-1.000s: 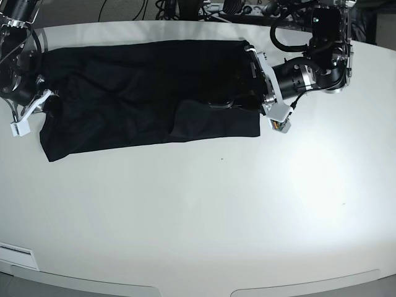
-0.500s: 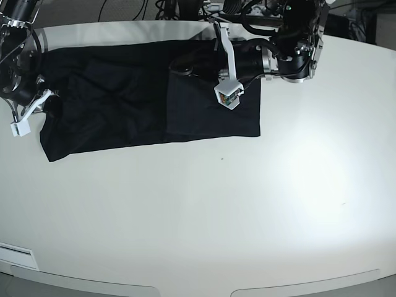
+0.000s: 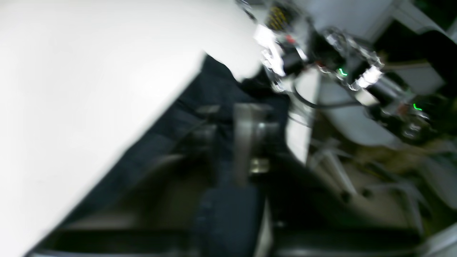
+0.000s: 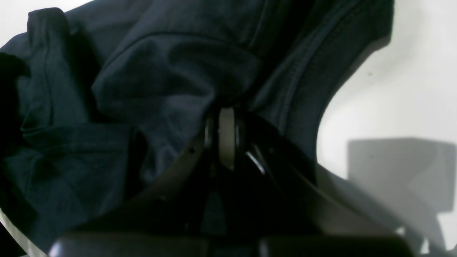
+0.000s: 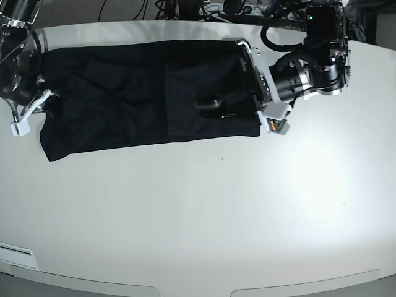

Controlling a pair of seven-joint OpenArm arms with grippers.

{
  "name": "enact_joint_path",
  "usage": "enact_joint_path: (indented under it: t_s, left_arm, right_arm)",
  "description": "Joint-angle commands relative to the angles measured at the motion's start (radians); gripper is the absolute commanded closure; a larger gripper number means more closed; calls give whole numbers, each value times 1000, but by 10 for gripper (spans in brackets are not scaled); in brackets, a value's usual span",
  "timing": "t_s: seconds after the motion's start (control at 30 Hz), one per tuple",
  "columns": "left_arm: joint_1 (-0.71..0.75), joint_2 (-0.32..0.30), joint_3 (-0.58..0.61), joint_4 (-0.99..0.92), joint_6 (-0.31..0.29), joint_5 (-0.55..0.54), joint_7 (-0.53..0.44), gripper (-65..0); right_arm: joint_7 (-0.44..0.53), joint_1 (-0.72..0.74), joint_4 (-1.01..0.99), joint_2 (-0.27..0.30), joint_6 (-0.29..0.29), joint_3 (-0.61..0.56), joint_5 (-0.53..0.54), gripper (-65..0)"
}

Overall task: Fold the T-shirt properly
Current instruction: 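Regrasp the folded edge with the left gripper near the strip's middle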

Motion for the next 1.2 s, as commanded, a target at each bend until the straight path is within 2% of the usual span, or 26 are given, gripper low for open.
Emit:
enact_joint_path:
  t_s: [0.0, 0.1, 0.23, 0.37, 0.53, 0.73, 0.77, 0.8, 0.87, 0.93, 0.97, 1.0, 1.07, 1.17]
  left_arm:
    - [-2, 0, -15, 13, -9, 0, -29, 0]
    - [-3, -8, -3, -15, -9, 139, -42, 0]
    - [-3, -8, 80, -108, -9, 322, -94, 0]
    - [-3, -8, 165, -228, -9, 451, -148, 0]
    - [-3, -8, 200, -317, -9, 498, -157, 0]
    - [-8, -37, 200, -348, -9, 545, -193, 0]
    - [-9, -49, 200, -348, -9, 555, -202, 0]
    - [-9, -61, 200, -348, -9, 558, -206, 0]
    - [-8, -84, 200, -348, -9, 557, -206, 0]
    - [-7, -104, 200, -348, -9, 557, -202, 0]
    - [-6, -113, 200, -348, -1, 557, -201, 0]
    - [-5, -124, 199, -348, 7, 557, -201, 0]
    - [-2, -140, 199, -348, 10, 556, -199, 0]
    - [-1, -147, 198, -348, 10, 555, -193, 0]
  right_arm:
    - [2, 8, 12, 20, 2, 5, 14, 0]
    - [1, 8, 12, 20, 2, 5, 13, 0]
    - [3, 9, 12, 20, 2, 5, 14, 0]
    - [4, 9, 12, 20, 2, 5, 14, 0]
    - [4, 9, 12, 20, 2, 5, 18, 0]
    - [-4, 29, 43, 28, 2, 7, 172, 0]
    - [-5, 42, 57, 28, 2, 7, 180, -15]
    - [-8, 57, 70, 29, 2, 7, 186, -75]
    - [-27, 97, 91, 33, 2, 8, 183, -243]
    - [-30, 144, 97, 49, 2, 9, 104, -388]
    - [-30, 167, 97, 58, 2, 12, 26, -419]
    - [-29, 188, 97, 66, -24, 16, -63, -422]
    - [-9, 200, 95, 83, -100, 20, -220, -422]
    - [21, 175, 72, 95, -176, 21, -343, -422]
